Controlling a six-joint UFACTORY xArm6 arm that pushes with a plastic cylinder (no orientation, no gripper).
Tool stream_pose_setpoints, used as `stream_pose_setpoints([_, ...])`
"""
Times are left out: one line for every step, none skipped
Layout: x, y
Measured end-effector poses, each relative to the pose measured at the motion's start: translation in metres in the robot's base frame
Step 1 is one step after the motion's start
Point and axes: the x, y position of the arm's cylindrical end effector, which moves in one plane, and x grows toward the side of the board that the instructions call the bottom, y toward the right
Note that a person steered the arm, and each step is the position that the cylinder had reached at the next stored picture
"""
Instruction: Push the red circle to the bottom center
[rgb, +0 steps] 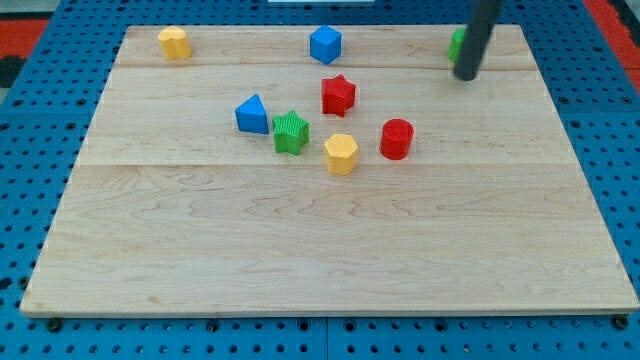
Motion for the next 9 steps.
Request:
stream_pose_setpoints([0.022,-0.061])
stream_pose_setpoints([0.046,-0.073])
stream_pose_setpoints([0.058,-0.002])
stream_pose_setpoints([0.092,-0.08])
stream_pose_setpoints([0.12,-0.146])
stream_pose_setpoints([0.163,-0.184])
stream_pose_setpoints([0.185,-0.183])
stream_pose_setpoints([0.204,-0.169])
stream_pose_setpoints([0.215,-0.146])
